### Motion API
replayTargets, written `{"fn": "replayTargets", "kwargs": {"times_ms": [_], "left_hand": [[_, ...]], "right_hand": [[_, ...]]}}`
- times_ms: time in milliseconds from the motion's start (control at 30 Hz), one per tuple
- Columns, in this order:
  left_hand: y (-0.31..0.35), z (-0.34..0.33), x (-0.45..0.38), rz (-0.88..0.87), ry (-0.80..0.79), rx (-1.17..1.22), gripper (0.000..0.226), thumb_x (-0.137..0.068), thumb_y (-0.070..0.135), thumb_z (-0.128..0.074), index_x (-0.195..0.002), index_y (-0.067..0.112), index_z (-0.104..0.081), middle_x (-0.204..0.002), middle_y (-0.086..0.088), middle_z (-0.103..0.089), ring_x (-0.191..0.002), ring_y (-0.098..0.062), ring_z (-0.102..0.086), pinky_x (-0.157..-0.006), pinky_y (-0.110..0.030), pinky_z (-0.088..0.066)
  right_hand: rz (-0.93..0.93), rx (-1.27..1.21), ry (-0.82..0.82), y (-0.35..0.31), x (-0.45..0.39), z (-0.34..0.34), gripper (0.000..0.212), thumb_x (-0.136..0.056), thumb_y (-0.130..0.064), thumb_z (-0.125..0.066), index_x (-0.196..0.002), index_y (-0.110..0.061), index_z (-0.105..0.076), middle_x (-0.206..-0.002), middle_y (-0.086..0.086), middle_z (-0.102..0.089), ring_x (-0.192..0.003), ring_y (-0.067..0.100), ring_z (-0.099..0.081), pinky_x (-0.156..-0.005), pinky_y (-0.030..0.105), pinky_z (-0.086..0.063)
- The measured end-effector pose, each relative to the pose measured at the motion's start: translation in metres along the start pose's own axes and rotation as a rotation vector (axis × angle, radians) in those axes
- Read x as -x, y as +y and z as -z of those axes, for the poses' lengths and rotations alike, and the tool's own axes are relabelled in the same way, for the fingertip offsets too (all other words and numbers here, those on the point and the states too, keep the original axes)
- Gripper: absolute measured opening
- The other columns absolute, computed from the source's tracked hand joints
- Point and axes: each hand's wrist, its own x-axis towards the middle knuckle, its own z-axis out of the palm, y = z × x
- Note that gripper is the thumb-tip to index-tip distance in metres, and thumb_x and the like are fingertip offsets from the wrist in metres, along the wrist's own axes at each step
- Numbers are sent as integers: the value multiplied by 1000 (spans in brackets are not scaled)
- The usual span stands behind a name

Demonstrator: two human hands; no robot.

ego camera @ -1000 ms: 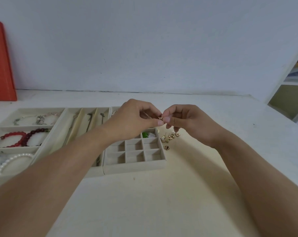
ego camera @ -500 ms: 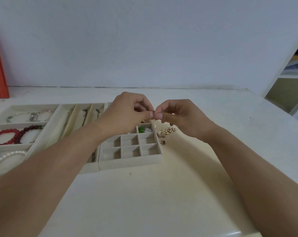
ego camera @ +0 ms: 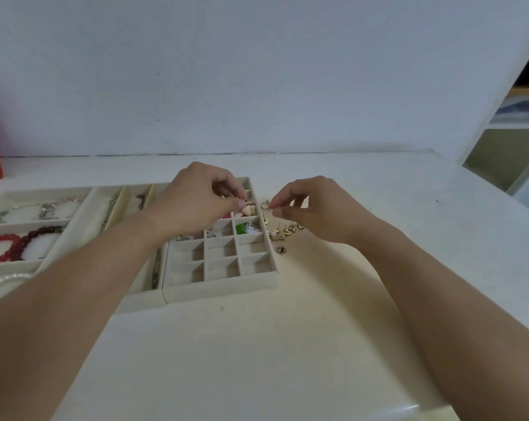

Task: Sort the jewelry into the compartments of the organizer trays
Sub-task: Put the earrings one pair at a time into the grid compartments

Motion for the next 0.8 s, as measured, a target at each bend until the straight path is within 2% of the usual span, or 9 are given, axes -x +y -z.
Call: {"fn": "replayTargets", "kwargs": {"times_ms": [133,267,367,500,600,733,800], "left_hand": [[-4,-1,0,24,-67,-56,12,-84,16,-77,-81,28,-78,-63,14,-66,-43,2,-49,-42,-11,-37],[-5,3,-1,54,-113,-116,12,-80,17,-80,-79,29,-77,-73,8,-70,-45,1,-52,-42,-12,-38],[-4,7,-1,68,-133,-117,11,-82,15,-79,-82,26,-77,-75,5,-70,-39,1,-49,-39,-12,-38],[-3,9,-1,70,-142,-128,10,-84,15,-76,-86,24,-78,-71,9,-67,-34,3,-50,-38,-10,-37],[-4,11,-2,66,-159,-124,10,-84,17,-77,-87,27,-78,-77,9,-67,-35,2,-52,-41,-14,-40],[-2,13,-4,41,-168,-158,7,-83,21,-80,-87,27,-77,-85,9,-69,-40,9,-53,-48,-16,-37],[-5,17,-4,42,-161,-159,8,-82,21,-81,-88,26,-78,-86,10,-69,-44,4,-54,-49,-15,-37]], "right_hand": [[69,75,-25,-5,0,-8,8,-92,-28,-72,-95,-34,-78,-95,-12,-70,-87,9,-58,-76,20,-46],[79,167,-8,-12,-2,-15,8,-92,-31,-70,-94,-35,-77,-91,-15,-65,-86,4,-53,-82,29,-48],[60,254,11,-18,-4,-16,9,-93,-33,-68,-95,-34,-77,-89,-16,-62,-87,3,-48,-82,32,-48],[68,470,-19,-34,-9,-17,14,-93,-42,-64,-98,-37,-76,-95,-14,-62,-95,7,-48,-75,32,-44],[42,625,-46,-46,-12,-22,16,-93,-43,-60,-97,-38,-75,-98,-11,-63,-100,13,-53,-73,33,-45],[-10,758,-49,-55,-15,-27,18,-91,-42,-60,-95,-33,-75,-97,-5,-67,-96,20,-60,-72,33,-50],[-15,799,-76,-61,-19,-32,20,-90,-42,-59,-96,-30,-74,-97,-4,-67,-95,21,-61,-72,33,-50]]}}
